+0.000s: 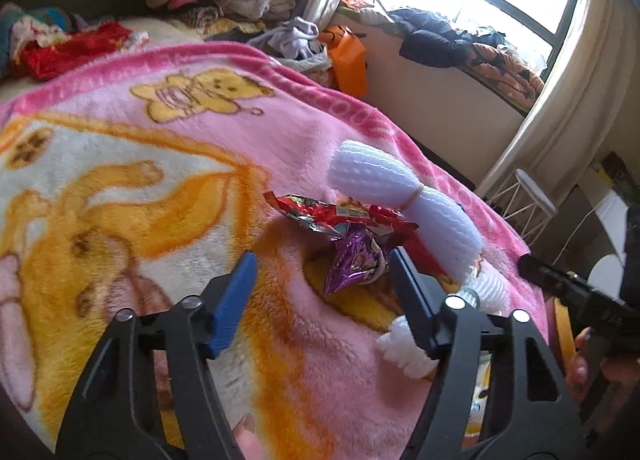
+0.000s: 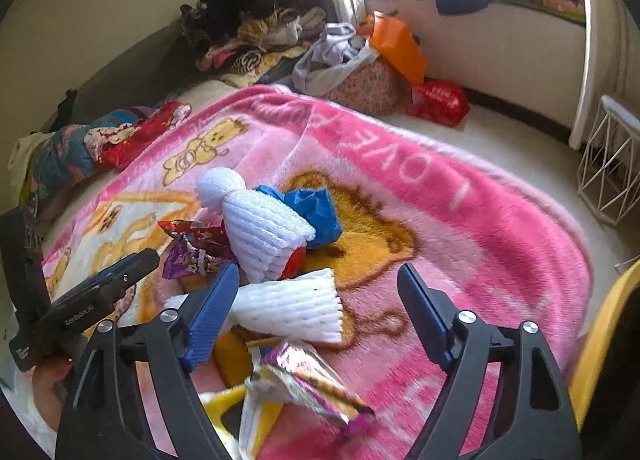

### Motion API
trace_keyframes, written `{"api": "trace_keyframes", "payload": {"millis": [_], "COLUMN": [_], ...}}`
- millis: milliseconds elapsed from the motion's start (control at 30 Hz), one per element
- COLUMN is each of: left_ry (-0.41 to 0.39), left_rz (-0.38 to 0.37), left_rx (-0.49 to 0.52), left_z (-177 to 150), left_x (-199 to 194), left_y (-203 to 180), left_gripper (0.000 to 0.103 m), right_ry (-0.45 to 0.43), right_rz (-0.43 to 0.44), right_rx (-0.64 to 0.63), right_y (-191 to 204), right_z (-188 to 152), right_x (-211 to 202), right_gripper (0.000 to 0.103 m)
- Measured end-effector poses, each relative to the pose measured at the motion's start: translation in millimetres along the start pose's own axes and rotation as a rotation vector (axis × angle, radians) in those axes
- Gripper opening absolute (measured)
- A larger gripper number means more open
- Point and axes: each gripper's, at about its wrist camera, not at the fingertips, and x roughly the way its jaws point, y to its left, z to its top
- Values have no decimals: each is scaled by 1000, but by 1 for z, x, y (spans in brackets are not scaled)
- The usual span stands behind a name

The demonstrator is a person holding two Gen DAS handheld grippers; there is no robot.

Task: Collect trash
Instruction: 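Grasp the purple wrapper with the left tool while the right tool grasps a white mesh piece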

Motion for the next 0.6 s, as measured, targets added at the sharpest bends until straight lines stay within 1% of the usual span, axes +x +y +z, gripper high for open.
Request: {"api": "trace_keyframes", "payload": {"millis": [67, 133, 200, 233, 267, 300, 333, 367, 400, 433, 467, 600], "left_ry": [18, 34, 49, 56, 66, 70, 74, 78, 78, 77, 77, 75], "left_rz": [-8, -24, -38, -45, -56, -61, -66, -70, -71, -79, -85, -98], "left_rx": [-25, -45, -51, -54, -58, -59, -60, -61, -62, -62, -61, -33], "left_z": [1, 2, 1, 1, -1, -1, -2, -3, -3, -5, -5, -10], "left_x": [7, 14, 20, 22, 24, 26, 26, 27, 27, 26, 24, 16], "left_y": [3, 6, 6, 6, 5, 4, 3, 2, 2, 1, -1, -10], "left_gripper": [54, 54, 52, 48, 44, 42, 38, 32, 28, 21, 17, 12], "right_ry": [36, 90, 131, 148, 150, 140, 128, 118, 103, 87, 73, 12], "right_rz": [10, 20, 49, 76, 86, 79, 78, 85, 96, 101, 100, 111], "right_rx": [10, 20, 18, 9, -14, -35, -62, -72, -80, -90, -99, -102], "right_y": [0, -1, 1, 2, 6, 10, 14, 16, 18, 19, 21, 22], "right_z": [1, -1, -7, -9, -13, -15, -18, -20, -22, -24, -26, -31], "right_x": [12, 27, 34, 35, 34, 31, 26, 22, 16, 10, 5, -17], "right_gripper": [77, 76, 58, 42, 32, 26, 14, 10, 10, 9, 9, 9]}}
